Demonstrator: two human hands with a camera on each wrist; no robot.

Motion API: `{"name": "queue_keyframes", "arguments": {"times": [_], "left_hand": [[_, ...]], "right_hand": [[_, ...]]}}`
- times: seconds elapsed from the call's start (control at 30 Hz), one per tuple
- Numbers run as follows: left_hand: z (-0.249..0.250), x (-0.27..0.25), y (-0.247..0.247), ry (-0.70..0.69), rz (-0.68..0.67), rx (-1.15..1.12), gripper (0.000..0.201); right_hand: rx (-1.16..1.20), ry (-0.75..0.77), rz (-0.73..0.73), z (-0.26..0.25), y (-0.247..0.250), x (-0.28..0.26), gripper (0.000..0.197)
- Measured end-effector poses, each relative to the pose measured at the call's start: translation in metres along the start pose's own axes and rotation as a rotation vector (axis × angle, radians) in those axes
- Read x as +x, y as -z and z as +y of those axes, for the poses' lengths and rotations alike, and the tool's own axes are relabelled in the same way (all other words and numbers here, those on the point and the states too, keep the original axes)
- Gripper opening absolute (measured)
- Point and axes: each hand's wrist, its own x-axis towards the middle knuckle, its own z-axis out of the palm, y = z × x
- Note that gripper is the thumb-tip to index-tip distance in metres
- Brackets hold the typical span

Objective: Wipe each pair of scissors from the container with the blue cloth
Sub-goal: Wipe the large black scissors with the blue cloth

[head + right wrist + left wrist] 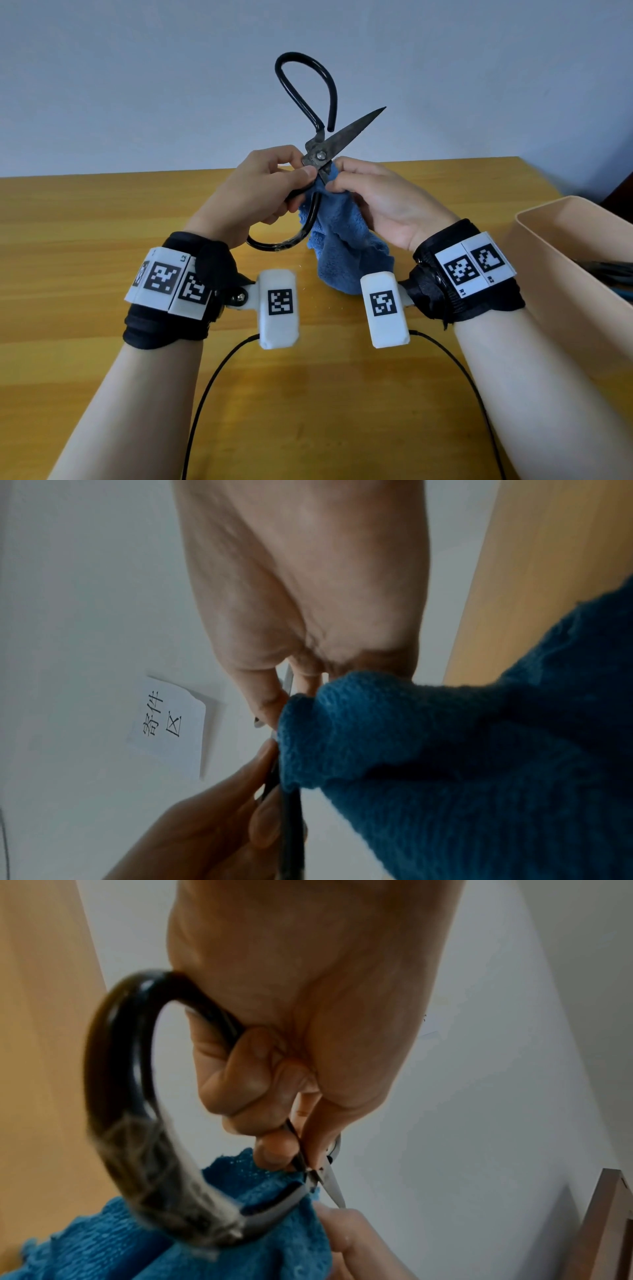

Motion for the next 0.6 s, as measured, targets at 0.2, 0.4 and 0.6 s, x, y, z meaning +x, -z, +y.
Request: {"name": "queue_keyframes", "arguments": {"times": [0.2, 0.4, 0.6], "left_hand": [[0.0006, 0.0004, -0.0001, -0.011, 0.004, -0.045, 0.018], [0.0005, 0.0001, 0.0023, -0.011, 0.03, -0.054, 0.018], [-0.0009, -0.0001, 0.0056, 0.001, 0.05, -0.047, 0.018]], "right_hand": [[0.014, 0.024, 0.014, -0.0014, -0.0004, -0.0007, 0.025], [-0.004, 0.008, -0.026, -0.0043, 0.0014, -0.0032, 0.011], [-0.019, 0.0, -0.044, -0.0033, -0.0006, -0.0007, 0.006]]}}
